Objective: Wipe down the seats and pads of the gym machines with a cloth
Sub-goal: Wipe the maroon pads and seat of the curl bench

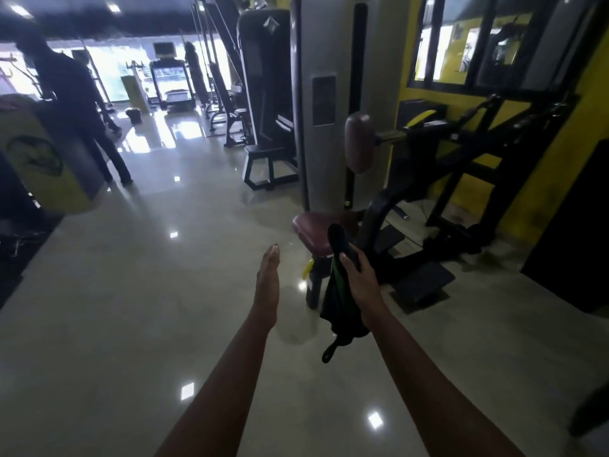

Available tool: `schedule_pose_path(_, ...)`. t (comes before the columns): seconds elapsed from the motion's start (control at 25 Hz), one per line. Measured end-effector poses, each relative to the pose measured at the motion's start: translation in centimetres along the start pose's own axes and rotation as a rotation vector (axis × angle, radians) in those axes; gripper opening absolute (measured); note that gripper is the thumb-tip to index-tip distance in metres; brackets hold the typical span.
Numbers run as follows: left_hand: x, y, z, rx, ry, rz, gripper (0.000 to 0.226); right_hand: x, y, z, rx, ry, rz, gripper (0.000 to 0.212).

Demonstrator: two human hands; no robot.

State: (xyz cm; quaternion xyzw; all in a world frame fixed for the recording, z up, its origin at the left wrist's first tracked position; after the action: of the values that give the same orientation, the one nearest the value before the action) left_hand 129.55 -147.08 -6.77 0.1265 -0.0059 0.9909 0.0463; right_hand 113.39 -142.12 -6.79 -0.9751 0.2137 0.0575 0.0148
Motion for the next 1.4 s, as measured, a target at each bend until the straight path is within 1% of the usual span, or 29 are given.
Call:
schedule_pose_path(0.24,-5.5,16.6,1.7,-0.032,0.055,-0.064,0.049,10.8,14.0,-2.1,0.014,0.038,0.070,0.036)
schedule_pose_path(0.4,-7.4,28.2,2.7,-0.046,0.041,-0.111,0.050,16.1,22.1,-2.9,0.012,0.038,0.186,0.038)
schedule_pose_path(0.52,-7.4,36.4,2.4,-0.062,0.039,-0.221,0.050,19.2,27.8,-2.6,0.014,0.023,0.300,0.040)
schedule_pose_path(0.64,-7.6,44.7,2.4,-0.069,0.055,-0.373,0.049,22.8,33.7,-2.8,-0.038,0.040,0.417,0.039)
schedule_pose_path(0.72,-7.6,50.0,2.7,-0.122,0.086,-0.468,0.050,24.9,37.2,-3.2,-0.023,0.069,0.555,0.039)
schedule_pose_path(0.8,-7.4,55.2,2.9,-0.134,0.132,-0.564,0.050,26.7,40.8,-3.4,0.012,0.092,0.702,0.040)
schedule_pose_path(0.88,-6.3,59.8,3.4,-0.139,0.176,-0.650,0.050,27.8,44.2,-3.3,0.057,0.106,0.804,0.042)
schedule_pose_path(0.96,-4.4,63.5,3.7,-0.173,0.167,-0.741,0.050,28.3,47.2,-2.9,0.092,0.111,0.881,0.044)
schedule_pose_path(1.04,-2.0,66.9,3.3,-0.209,0.167,-0.851,0.050,28.4,50.3,-2.2,0.089,0.095,0.970,0.044)
schedule_pose_path(1.12,0.7,70.1,2.4,-0.194,0.180,-0.933,0.051,28.1,53.5,-1.4,0.063,0.104,1.046,0.043)
schedule_pose_path(1.24,5.8,75.0,0.7,-0.134,0.194,-1.046,0.052,26.8,59.2,-0.4,0.002,0.183,1.185,0.042)
schedule_pose_path(1.4,12.6,81.1,-0.3,-0.130,0.239,-1.212,0.053,24.5,65.7,-0.7,0.024,0.214,1.432,0.043)
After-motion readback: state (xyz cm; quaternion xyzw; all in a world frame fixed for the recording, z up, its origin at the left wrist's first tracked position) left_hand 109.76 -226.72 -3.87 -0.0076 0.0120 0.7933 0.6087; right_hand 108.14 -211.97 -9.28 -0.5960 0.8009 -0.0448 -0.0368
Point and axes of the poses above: each hand's wrist, its own y-axis towards the middle knuckle, its own x-axis out of the palm, z = x × y, the point moved 3 cm from there along y, towards the middle knuckle, and after that the axes turned 7 degrees about -y, right-handed, at the moved point
